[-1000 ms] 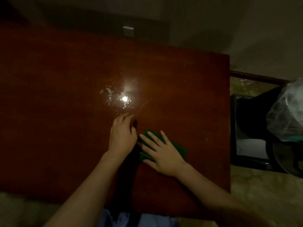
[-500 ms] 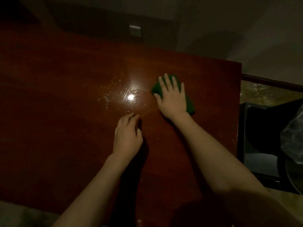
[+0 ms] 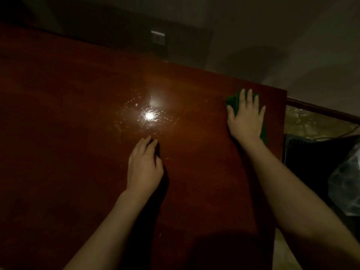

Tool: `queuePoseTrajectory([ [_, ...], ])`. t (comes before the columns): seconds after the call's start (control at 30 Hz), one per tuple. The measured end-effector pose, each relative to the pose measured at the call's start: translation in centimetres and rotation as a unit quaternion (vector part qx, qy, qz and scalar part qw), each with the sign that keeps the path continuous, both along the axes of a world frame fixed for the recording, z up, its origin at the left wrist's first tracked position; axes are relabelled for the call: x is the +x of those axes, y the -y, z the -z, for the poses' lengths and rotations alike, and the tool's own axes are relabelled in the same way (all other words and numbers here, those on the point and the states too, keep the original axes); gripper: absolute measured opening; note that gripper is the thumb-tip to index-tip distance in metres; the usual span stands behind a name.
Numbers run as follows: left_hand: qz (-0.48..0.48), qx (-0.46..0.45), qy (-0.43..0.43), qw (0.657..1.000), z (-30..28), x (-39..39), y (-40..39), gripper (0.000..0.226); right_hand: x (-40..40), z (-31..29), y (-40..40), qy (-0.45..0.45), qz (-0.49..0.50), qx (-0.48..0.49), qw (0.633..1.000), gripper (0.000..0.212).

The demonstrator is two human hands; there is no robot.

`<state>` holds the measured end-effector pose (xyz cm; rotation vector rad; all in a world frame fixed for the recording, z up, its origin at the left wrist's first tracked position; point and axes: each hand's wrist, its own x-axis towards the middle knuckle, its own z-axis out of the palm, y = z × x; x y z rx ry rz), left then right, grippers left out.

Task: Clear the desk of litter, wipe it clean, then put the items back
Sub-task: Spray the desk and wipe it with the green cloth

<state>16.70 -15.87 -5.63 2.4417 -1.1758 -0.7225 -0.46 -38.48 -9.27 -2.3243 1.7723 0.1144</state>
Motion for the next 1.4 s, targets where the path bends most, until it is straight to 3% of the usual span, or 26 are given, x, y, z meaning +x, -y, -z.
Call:
queuePoseTrajectory([
  [0.13, -0.03, -0.004, -0.002, 1.0, 0.2, 1.2, -1.0, 0.048, 5.3, 0.3, 4.8, 0.007, -0.003, 0.001, 1.0, 0.064],
  [0.33, -0.073, -0.01, 0.015, 0.997, -0.4, 3.4, -3.1, 0.046, 11.4, -0.1, -0.1, -0.004, -0.244, 0.009, 0.97, 0.061],
  [0.43, -0.068, -0.021, 0.022, 0.997, -0.6, 3.5, -3.6, 0.044, 10.4, 0.3, -9.9, 0.006, -0.394, 0.006, 0.919, 0.061],
  [0.57, -0.049, -0.041, 0.009, 0.998, -0.9, 2.5, -3.9, 0.043, 4.0, 0.3, -21.4, -0.025, -0.602, 0.065, 0.795, 0.054],
  [0.6, -0.04, -0.041, 0.003, 0.998, -0.9, 2.1, -4.2, 0.043, 1.9, 0.3, -22.2, -0.023, -0.618, 0.061, 0.783, 0.054],
  [0.67, -0.025, -0.04, -0.005, 0.999, -0.9, 1.6, -5.1, 0.043, -1.2, 0.2, -21.3, -0.027, -0.599, 0.046, 0.799, 0.058],
  [0.73, -0.022, -0.029, -0.01, 0.999, -0.9, 1.4, -6.3, 0.044, -3.1, 0.2, -18.3, -0.028, -0.514, 0.043, 0.856, 0.059],
  [0.87, -0.034, -0.01, -0.013, 0.999, -1.0, 1.5, -9.7, 0.044, -0.4, -0.4, -10.1, 0.001, -0.221, 0.02, 0.975, 0.059],
  [0.97, -0.044, 0.003, -0.009, 0.999, -1.2, 2.1, -12.1, 0.044, 5.2, -0.5, -7.0, 0.005, -0.085, 0.016, 0.996, 0.06],
  [1.03, -0.048, 0.01, 0.003, 0.999, -1.2, 2.7, -13.7, 0.044, 8.0, -0.1, -7.4, 0.006, -0.098, 0.018, 0.995, 0.061],
  [1.2, -0.054, 0.013, 0.005, 0.998, -1.2, 3.1, -17.5, 0.044, 9.1, -0.4, -17.2, -0.015, -0.272, 0.02, 0.962, 0.06],
  [1.33, -0.035, -0.003, -0.012, 0.999, -1.1, 1.6, -18.6, 0.044, 4.0, 0.1, -32.4, 0.001, -0.492, 0.046, 0.87, 0.057],
  [1.4, -0.022, -0.011, -0.02, 0.999, -1.1, 1.0, -19.3, 0.044, -0.8, 1.0, -36.2, -0.007, -0.548, 0.048, 0.835, 0.057],
])
